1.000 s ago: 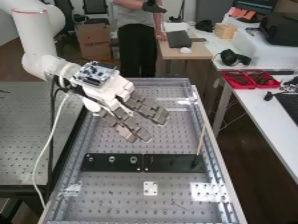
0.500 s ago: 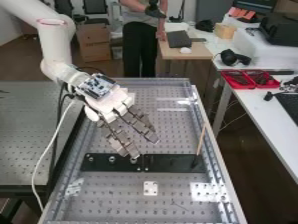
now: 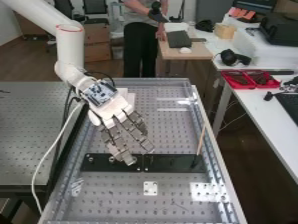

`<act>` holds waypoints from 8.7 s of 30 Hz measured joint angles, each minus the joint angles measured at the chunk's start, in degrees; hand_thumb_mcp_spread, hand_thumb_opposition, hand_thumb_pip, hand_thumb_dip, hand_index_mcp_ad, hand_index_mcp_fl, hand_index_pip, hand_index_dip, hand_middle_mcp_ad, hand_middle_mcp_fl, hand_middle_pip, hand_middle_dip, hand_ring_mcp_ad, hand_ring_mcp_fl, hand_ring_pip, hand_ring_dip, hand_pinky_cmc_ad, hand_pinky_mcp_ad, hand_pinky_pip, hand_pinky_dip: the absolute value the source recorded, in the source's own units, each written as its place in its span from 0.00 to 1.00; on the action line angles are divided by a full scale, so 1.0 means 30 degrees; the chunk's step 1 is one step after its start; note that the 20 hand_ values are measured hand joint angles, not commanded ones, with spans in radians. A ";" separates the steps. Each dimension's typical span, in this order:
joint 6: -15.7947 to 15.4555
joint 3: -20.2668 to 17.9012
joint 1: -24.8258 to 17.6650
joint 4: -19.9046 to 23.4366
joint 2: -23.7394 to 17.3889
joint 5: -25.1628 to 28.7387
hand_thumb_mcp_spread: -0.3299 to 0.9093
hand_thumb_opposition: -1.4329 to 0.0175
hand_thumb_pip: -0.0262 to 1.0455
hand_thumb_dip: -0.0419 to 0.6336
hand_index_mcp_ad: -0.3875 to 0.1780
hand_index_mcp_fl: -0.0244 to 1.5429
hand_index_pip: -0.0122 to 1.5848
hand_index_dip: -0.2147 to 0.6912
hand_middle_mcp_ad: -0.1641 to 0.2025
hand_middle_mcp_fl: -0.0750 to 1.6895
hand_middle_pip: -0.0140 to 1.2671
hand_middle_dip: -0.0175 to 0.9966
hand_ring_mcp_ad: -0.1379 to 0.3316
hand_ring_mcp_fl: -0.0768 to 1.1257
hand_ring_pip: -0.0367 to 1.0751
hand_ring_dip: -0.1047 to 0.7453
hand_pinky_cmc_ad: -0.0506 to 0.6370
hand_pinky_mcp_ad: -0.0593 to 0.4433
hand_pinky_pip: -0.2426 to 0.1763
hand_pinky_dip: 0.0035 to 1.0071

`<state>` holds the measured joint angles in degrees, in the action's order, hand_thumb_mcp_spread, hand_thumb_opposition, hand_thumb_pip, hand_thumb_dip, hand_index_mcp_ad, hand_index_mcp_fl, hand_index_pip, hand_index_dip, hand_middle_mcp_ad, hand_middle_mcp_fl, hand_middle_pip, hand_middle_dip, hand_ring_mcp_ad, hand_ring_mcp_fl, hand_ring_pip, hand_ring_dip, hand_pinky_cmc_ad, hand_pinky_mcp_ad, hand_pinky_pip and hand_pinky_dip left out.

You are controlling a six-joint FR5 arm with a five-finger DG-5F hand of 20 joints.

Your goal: Grab the pcb board and place it in the clear container

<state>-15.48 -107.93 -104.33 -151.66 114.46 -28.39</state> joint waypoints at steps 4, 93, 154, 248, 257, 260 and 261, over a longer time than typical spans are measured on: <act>0.0897 0.0755 -0.0001 -0.0786 0.0794 0.0559 0.53 0.42 0.62 0.37 0.65 0.03 0.97 0.39 0.58 0.04 0.12 0.12 0.83 0.06 0.11 0.12 0.50 0.54 0.27 0.63; -0.2922 0.3999 0.0081 0.1777 0.4831 0.4315 0.54 0.42 0.62 0.39 0.65 0.05 0.98 0.39 0.57 0.05 0.12 0.14 0.84 0.06 0.17 0.12 0.56 0.55 0.28 0.88; -0.1136 0.3749 0.0882 0.0847 0.5136 0.2518 0.55 0.42 0.64 0.41 0.65 0.09 0.98 0.37 0.57 0.05 0.12 0.14 0.84 0.06 0.16 0.12 0.56 0.55 0.28 0.83; -0.5989 0.1937 0.0523 0.5533 0.2341 0.2175 0.61 0.33 0.58 0.43 0.65 0.25 0.96 0.34 0.57 0.06 0.12 0.14 0.81 0.06 0.13 0.16 0.56 0.51 0.32 0.67; -0.7006 0.1150 -0.0725 0.5932 0.0750 0.2310 0.61 0.33 0.58 0.43 0.65 0.25 0.96 0.34 0.56 0.06 0.12 0.14 0.81 0.06 0.13 0.16 0.56 0.51 0.32 0.67; -0.7417 0.1001 -0.1276 0.5906 0.0305 0.2243 0.61 0.33 0.58 0.43 0.65 0.25 0.96 0.34 0.56 0.06 0.12 0.14 0.81 0.06 0.13 0.16 0.56 0.51 0.32 0.67; -0.7551 0.0974 -0.1509 0.5877 0.0163 0.2193 0.61 0.33 0.58 0.43 0.65 0.25 0.96 0.34 0.56 0.06 0.12 0.14 0.81 0.06 0.13 0.16 0.56 0.51 0.32 0.67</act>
<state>-38.14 -105.01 -108.86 -134.03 114.95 -21.81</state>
